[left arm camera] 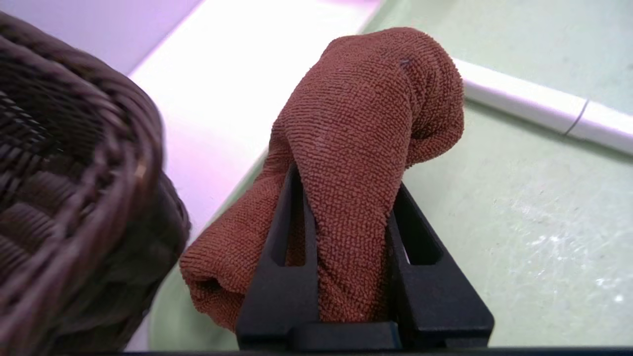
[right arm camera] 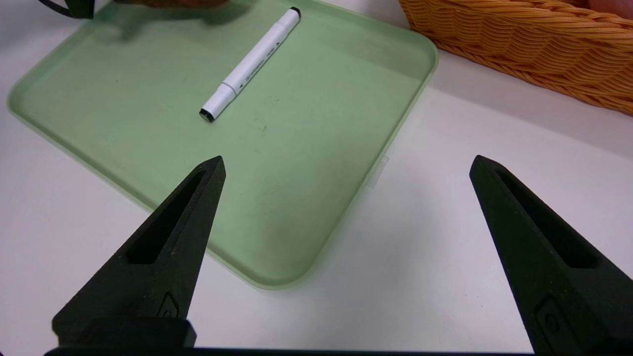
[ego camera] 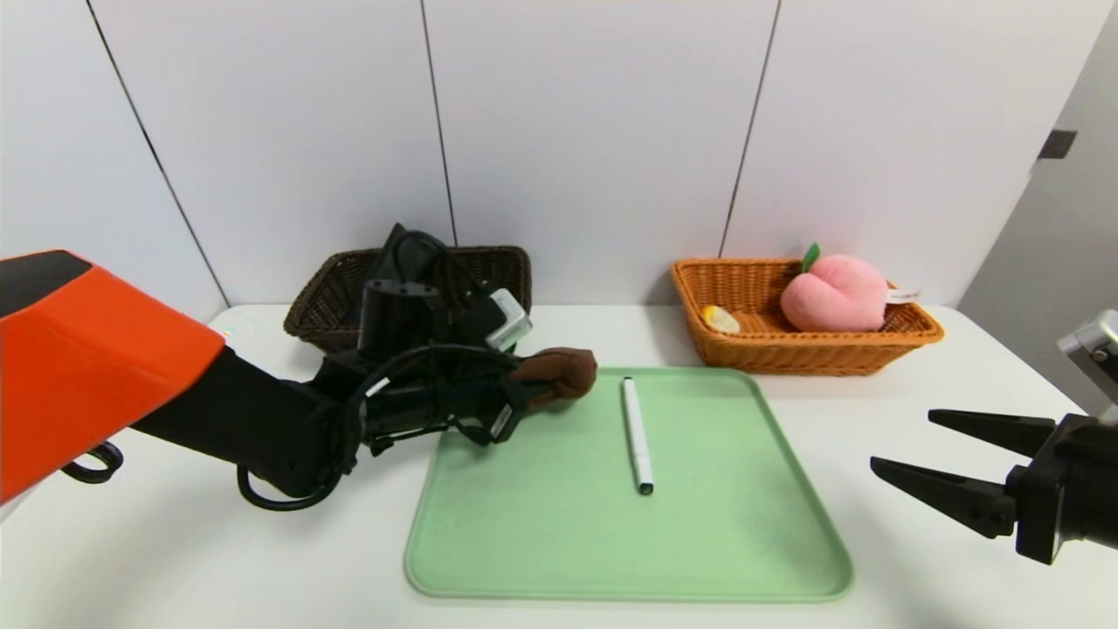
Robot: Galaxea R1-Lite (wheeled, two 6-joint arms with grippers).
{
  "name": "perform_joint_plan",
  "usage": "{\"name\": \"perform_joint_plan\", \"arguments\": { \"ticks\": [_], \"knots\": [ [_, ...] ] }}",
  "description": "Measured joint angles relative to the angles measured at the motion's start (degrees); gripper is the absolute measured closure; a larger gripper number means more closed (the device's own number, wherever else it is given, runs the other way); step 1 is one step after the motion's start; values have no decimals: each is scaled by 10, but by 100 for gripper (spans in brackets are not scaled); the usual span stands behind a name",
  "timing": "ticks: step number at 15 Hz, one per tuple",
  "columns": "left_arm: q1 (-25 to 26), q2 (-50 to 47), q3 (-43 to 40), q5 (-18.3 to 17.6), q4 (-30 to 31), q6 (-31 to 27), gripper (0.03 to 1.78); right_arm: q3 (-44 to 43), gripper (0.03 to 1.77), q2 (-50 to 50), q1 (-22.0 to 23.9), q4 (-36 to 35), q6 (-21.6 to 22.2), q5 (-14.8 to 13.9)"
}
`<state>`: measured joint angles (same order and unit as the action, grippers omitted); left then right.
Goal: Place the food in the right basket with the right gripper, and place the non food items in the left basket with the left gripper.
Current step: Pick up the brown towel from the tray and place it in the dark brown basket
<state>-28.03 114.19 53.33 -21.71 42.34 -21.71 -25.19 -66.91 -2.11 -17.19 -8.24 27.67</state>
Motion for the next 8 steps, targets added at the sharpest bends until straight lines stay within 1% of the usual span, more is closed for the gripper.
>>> {"name": "perform_joint_plan", "arguments": {
  "ticks": [5, 7, 8],
  "knots": [
    [4, -73, -2, -1, 1, 33, 144, 0, 9, -2, 0, 0, 0, -1],
    [17, -101, 4, -1, 2, 56, 144, 0, 9, -3, 2, -1, 0, -1],
    [31, -113, 12, -1, 2, 67, 144, 0, 9, -4, 4, -1, 0, -1]
  ]
}}
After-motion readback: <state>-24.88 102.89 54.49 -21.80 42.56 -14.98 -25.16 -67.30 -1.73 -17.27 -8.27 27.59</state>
